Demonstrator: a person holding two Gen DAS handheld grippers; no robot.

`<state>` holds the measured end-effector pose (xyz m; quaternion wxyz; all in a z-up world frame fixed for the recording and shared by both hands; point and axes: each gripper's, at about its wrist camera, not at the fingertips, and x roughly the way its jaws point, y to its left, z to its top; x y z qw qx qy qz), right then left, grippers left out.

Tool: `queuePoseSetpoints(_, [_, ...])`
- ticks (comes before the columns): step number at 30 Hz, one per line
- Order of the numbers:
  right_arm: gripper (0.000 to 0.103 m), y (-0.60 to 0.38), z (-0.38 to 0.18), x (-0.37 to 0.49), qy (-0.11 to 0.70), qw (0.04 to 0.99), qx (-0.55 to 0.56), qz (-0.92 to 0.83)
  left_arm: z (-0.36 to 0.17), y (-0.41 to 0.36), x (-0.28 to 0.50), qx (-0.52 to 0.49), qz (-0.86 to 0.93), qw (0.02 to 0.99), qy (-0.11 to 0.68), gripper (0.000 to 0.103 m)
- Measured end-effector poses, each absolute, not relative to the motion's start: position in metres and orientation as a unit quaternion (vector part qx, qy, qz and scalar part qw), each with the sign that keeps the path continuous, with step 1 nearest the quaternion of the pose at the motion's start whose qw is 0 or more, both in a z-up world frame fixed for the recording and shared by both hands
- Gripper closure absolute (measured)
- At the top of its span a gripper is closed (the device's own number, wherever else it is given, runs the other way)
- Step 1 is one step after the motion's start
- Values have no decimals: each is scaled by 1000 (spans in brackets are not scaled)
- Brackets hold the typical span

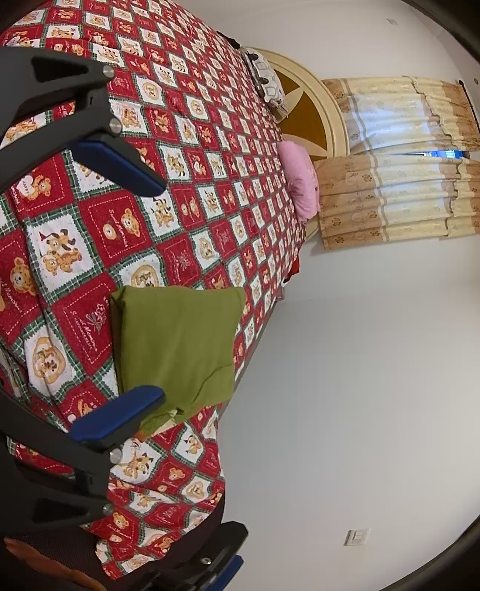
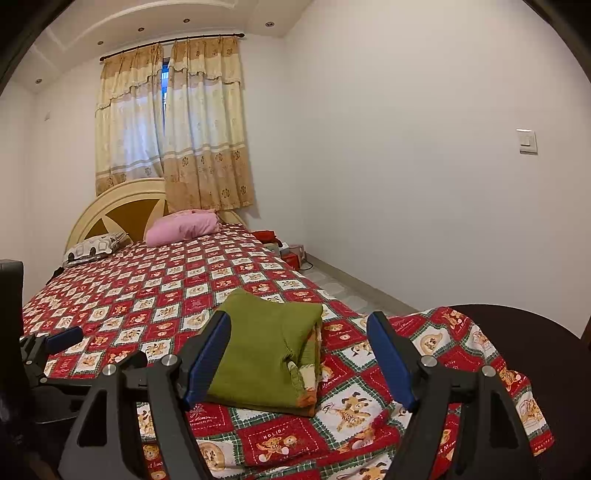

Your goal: Fold small clothes

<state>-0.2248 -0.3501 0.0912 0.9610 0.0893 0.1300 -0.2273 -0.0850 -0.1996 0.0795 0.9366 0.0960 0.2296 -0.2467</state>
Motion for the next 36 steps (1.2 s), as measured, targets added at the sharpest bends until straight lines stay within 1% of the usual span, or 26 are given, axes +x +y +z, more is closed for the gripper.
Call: queuePoseSetpoints(36, [26,-346,89,-229,128,958,93,-238,79,-200,-82,91,-249,934,238,0])
